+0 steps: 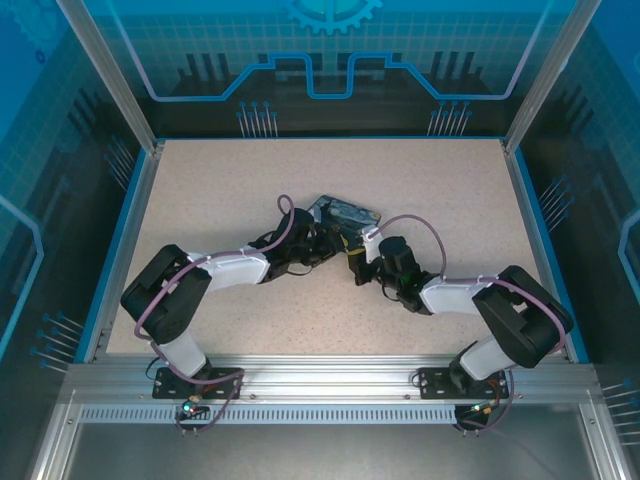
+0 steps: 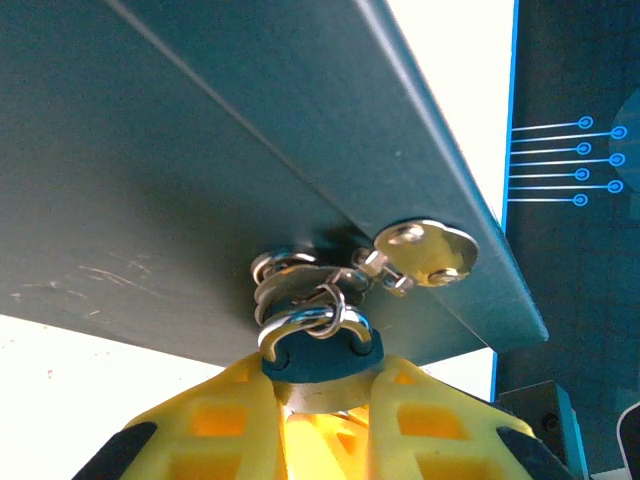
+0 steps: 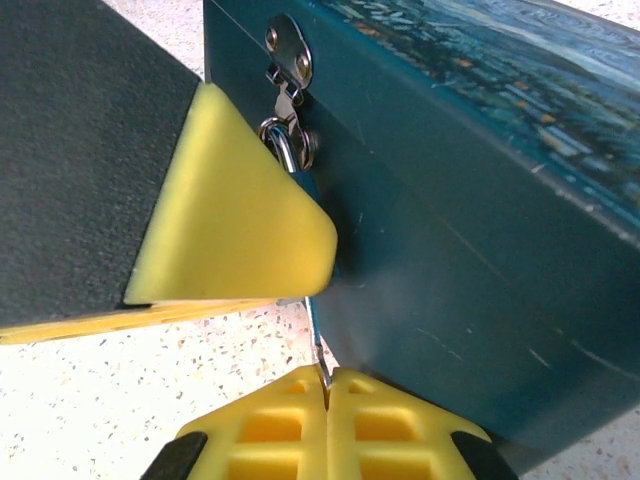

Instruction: Unlock a padlock with a key

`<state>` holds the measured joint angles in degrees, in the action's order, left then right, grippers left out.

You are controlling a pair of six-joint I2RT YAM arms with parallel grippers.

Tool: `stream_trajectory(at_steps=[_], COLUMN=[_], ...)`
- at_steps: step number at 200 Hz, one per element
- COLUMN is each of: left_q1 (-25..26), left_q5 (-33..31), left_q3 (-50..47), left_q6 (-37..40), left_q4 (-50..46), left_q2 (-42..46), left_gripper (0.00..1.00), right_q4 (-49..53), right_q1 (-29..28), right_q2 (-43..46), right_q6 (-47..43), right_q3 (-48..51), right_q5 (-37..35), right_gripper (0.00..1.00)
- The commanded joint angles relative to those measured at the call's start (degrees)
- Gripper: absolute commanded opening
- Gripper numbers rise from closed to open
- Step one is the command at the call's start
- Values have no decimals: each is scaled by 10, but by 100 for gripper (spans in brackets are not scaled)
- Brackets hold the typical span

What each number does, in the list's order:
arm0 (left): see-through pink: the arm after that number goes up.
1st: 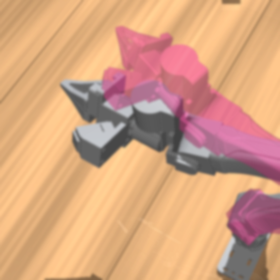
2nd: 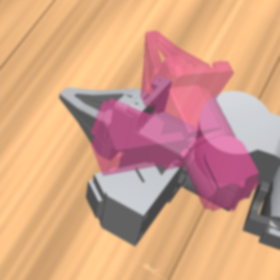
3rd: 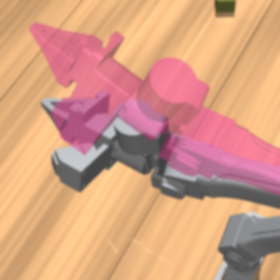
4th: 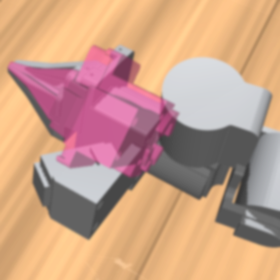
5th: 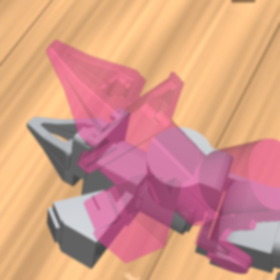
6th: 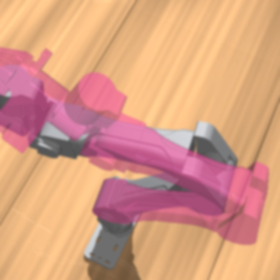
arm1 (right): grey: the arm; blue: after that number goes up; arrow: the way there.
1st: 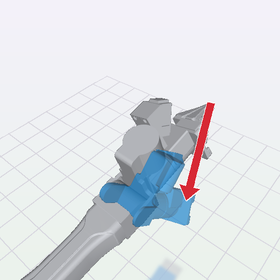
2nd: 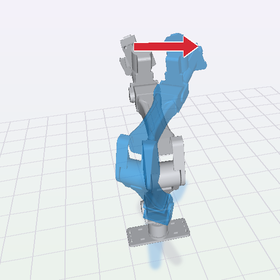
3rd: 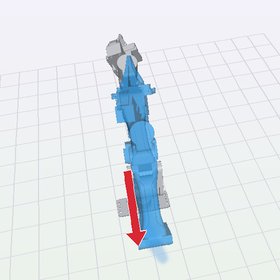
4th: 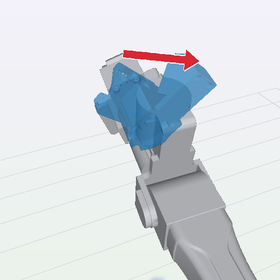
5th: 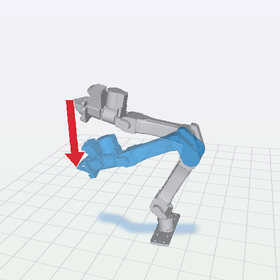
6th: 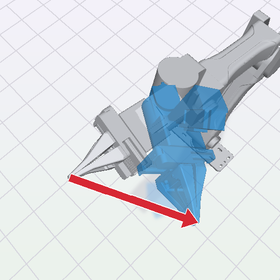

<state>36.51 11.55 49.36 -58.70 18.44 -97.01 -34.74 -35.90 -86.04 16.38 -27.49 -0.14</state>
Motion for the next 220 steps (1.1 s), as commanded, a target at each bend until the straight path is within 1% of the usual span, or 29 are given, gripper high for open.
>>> stream_trajectory(at_steps=[1, 39, 88, 124, 220], left_q1=[18, 18, 17, 15, 9], left_q5=[59, 60, 60, 59, 59], left_q3=[0, 0, -1, -3, 5], left_q6=[-13, -12, -11, -11, -20], left_q4=[9, 6, 3, 4, -9], left_q2=[-5, -6, -10, -14, -20], left_gripper=[0, 0, 0, 0, 0], right_q4=[-78, -72, -63, -53, 0], right_q1=[7, 33, 41, 42, 38], right_q2=[1, 13, 19, 33, 63], right_q6=[-26, -37, -42, -46, -80], right_q3=[-33, -34, -42, -35, -36], right_q5=[18, 40, 58, 57, 27], right_gripper=[0, 0, 0, 0, 0])
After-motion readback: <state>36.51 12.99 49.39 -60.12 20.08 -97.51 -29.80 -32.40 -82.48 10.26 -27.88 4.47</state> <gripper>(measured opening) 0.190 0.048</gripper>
